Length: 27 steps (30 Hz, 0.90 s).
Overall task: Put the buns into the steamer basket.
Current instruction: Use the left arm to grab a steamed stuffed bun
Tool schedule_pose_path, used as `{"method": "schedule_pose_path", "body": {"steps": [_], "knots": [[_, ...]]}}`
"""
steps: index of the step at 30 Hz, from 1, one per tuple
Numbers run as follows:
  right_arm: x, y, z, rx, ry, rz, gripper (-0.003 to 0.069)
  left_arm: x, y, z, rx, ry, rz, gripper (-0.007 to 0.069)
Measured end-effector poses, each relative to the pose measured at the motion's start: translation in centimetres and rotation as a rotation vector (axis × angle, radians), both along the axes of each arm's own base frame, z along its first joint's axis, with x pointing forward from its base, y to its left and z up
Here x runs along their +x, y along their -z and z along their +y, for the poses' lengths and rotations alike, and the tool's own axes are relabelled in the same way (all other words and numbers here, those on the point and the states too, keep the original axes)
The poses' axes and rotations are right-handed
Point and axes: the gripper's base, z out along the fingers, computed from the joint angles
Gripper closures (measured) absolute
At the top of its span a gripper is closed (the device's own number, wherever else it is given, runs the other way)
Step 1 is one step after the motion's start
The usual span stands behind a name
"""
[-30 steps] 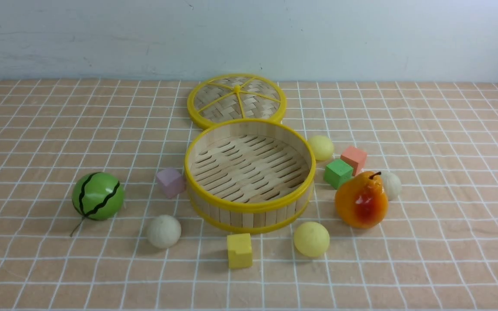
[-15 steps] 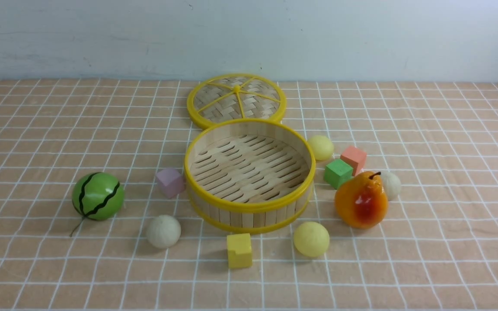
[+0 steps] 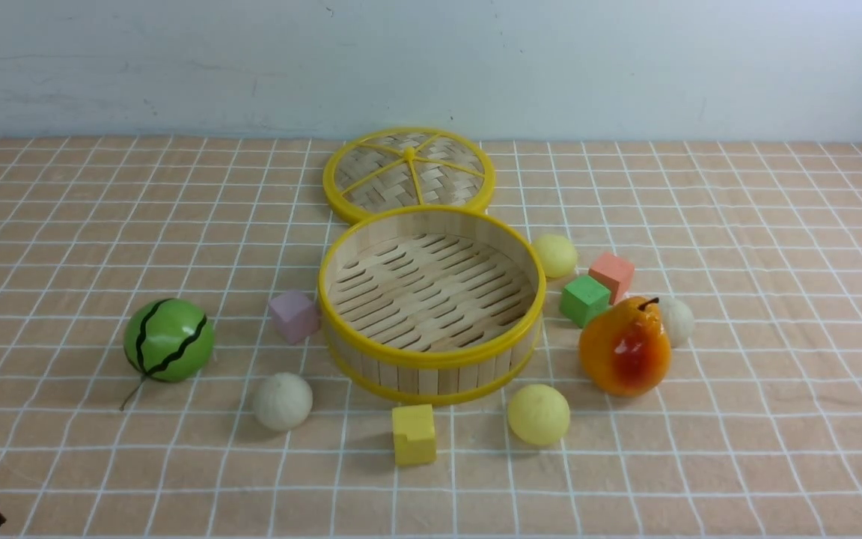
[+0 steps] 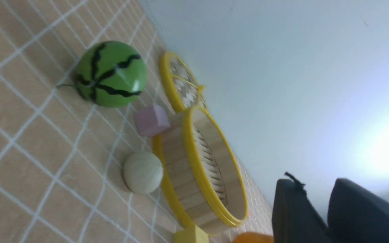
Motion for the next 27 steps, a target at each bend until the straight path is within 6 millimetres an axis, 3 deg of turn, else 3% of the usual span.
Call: {"method": "schedule_pose_path", "body": {"steps": [3, 4, 5, 9, 10, 11, 12, 14, 15, 16, 17, 19, 22, 24, 27], "knots": [[0.0, 0.0, 0.0, 0.0, 0.0, 0.0, 0.042, -0.7, -4.1, -0.4, 0.175, 0.068, 0.027, 0.0476], [0.0, 0.0, 0.0, 0.0, 0.0, 0.0, 0.042, -0.6, -3.9, -0.5, 0.188, 0.073, 0.049, 0.0479], [0.0, 0.0, 0.0, 0.0, 0.0, 0.0, 0.042, -0.2, -5.6, -0.7, 0.267, 0.104, 0.136, 0.0498], [0.0, 0.0, 0.0, 0.0, 0.0, 0.0, 0.042, 3.6, -7.5, -0.9, 0.515, 0.221, 0.558, 0.0571], [0.0, 0.0, 0.0, 0.0, 0.0, 0.0, 0.042, 5.2, -7.5, -0.9, 0.59, 0.255, 0.665, 0.0592], [0.0, 0.0, 0.0, 0.0, 0.0, 0.0, 0.042, 5.1, -7.7, -0.8, 0.601, 0.257, 0.664, 0.0596], [0.0, 0.0, 0.0, 0.0, 0.0, 0.0, 0.042, 7.4, -7.6, -0.9, 0.679, 0.304, 0.771, 0.0627], [0.0, 0.0, 0.0, 0.0, 0.0, 0.0, 0.042, 10.3, -7.5, -1.2, 0.735, 0.359, 0.837, 0.0638], [0.0, 0.0, 0.0, 0.0, 0.0, 0.0, 0.042, 10.8, -7.3, -1.3, 0.741, 0.373, 0.855, 0.0638], [0.0, 0.0, 0.0, 0.0, 0.0, 0.0, 0.042, 13.1, -7.0, -2.2, 0.756, 0.428, 0.872, 0.0638], [0.0, 0.0, 0.0, 0.0, 0.0, 0.0, 0.042, 13.6, -6.7, -2.4, 0.756, 0.439, 0.884, 0.0638], [0.0, 0.0, 0.0, 0.0, 0.0, 0.0, 0.042, 16.1, -6.3, -4.9, 0.799, 0.531, 0.854, 0.0638], [0.0, 0.0, 0.0, 0.0, 0.0, 0.0, 0.042, 18.2, -5.8, -8.9, 0.896, 0.654, 0.814, 0.0638], [0.0, 0.0, 0.0, 0.0, 0.0, 0.0, 0.042, 19.4, -5.8, -10.6, 0.925, 0.69, 0.81, 0.0638], [0.0, 0.0, 0.0, 0.0, 0.0, 0.0, 0.042, 21.2, -5.8, -11.6, 0.95, 0.69, 0.817, 0.0638]]}}
